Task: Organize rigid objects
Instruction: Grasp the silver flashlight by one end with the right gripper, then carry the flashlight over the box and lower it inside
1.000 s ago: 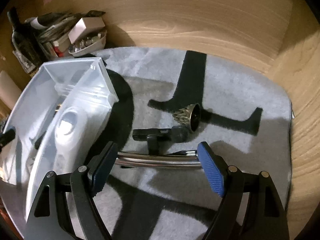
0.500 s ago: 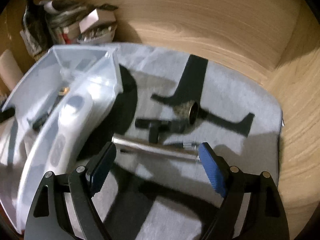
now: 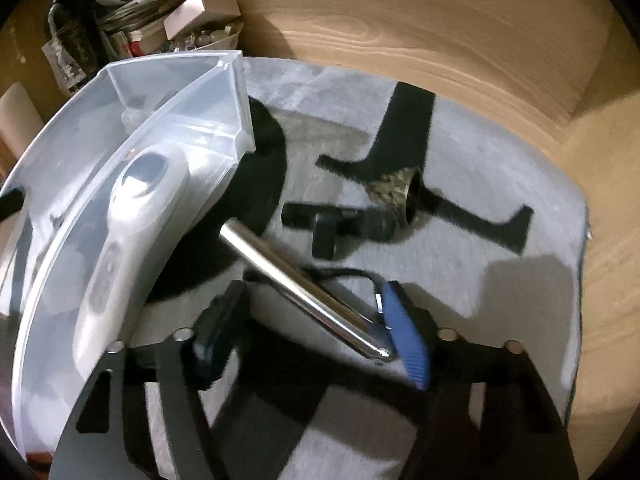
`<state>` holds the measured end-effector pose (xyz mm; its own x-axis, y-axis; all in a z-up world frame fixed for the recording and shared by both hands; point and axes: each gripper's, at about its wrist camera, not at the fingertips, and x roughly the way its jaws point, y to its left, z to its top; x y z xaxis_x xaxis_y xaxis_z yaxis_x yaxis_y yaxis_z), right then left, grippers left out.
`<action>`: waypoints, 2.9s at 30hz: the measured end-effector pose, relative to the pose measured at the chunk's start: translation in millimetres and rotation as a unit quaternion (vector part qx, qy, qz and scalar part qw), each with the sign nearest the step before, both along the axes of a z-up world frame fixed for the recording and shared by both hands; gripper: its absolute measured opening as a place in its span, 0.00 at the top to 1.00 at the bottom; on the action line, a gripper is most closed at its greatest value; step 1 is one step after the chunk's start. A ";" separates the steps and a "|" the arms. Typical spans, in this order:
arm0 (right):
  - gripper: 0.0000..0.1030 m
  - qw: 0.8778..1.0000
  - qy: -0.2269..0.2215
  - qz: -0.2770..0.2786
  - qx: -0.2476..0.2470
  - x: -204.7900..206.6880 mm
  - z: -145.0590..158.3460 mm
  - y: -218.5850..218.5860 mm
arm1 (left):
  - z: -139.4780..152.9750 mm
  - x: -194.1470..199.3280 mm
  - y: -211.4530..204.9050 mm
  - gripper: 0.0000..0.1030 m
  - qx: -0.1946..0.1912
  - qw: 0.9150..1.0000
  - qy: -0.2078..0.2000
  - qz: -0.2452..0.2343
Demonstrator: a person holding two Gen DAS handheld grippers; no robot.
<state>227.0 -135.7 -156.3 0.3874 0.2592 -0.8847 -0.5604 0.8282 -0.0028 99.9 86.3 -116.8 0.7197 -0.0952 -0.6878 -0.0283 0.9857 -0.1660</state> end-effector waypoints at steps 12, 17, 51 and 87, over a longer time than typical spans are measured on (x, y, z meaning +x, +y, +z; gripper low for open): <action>0.84 0.997 0.001 -0.045 0.055 -47.0 7.7 -11.7 | 0.0 0.1 -1.4 0.90 0.006 1.000 0.000 0.006; 0.84 0.999 -0.003 -0.017 0.050 -62.1 12.4 -0.9 | 0.1 0.7 -3.6 0.90 0.012 1.000 0.001 0.007; 0.77 0.995 -0.075 -0.009 0.061 -64.5 68.4 10.5 | 0.6 1.8 -3.3 0.90 0.006 1.000 -0.003 0.003; 0.82 0.999 -0.027 -0.013 0.027 -42.2 15.4 17.4 | -0.4 -2.4 -2.3 0.90 0.006 1.000 -0.005 0.002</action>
